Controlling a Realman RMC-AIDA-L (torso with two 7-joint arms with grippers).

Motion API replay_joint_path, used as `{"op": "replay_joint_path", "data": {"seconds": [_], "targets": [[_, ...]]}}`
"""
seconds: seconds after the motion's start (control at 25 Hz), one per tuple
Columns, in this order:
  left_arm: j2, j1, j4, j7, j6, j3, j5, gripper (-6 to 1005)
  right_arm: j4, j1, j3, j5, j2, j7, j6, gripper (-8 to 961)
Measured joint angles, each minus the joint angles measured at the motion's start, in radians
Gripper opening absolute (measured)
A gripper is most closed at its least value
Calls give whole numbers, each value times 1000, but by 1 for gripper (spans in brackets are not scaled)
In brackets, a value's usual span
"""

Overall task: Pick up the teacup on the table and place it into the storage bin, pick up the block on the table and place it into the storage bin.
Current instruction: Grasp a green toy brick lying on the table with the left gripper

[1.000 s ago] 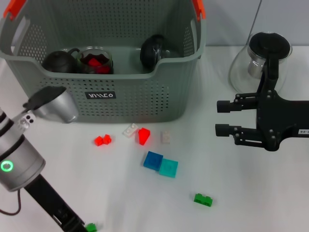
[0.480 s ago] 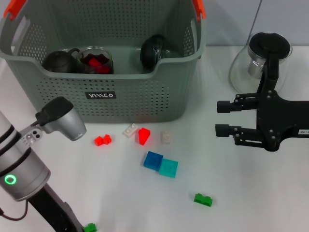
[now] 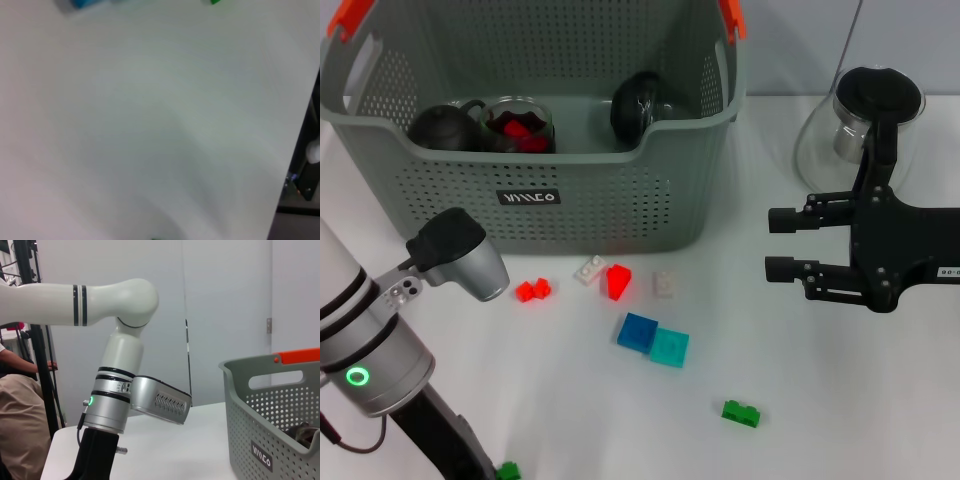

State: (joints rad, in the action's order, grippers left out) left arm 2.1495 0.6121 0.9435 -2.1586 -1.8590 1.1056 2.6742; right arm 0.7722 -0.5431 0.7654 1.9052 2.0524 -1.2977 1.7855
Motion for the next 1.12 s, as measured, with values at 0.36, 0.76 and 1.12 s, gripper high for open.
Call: {"op": "replay_joint_path", "data": {"seconds": [0.36,0.76,1.12], "targets": [[-7,4,4,-8,59,9,5,395,-3,3,0,0,-1,0,0,529],[-16,21,8,-13,119,-2,35,384,-2,5,0,0,-2,-5,1,530],[-41,49,9,-35,157,-6,45,374,-1,5,0,0,-2,-7,1,529]]}}
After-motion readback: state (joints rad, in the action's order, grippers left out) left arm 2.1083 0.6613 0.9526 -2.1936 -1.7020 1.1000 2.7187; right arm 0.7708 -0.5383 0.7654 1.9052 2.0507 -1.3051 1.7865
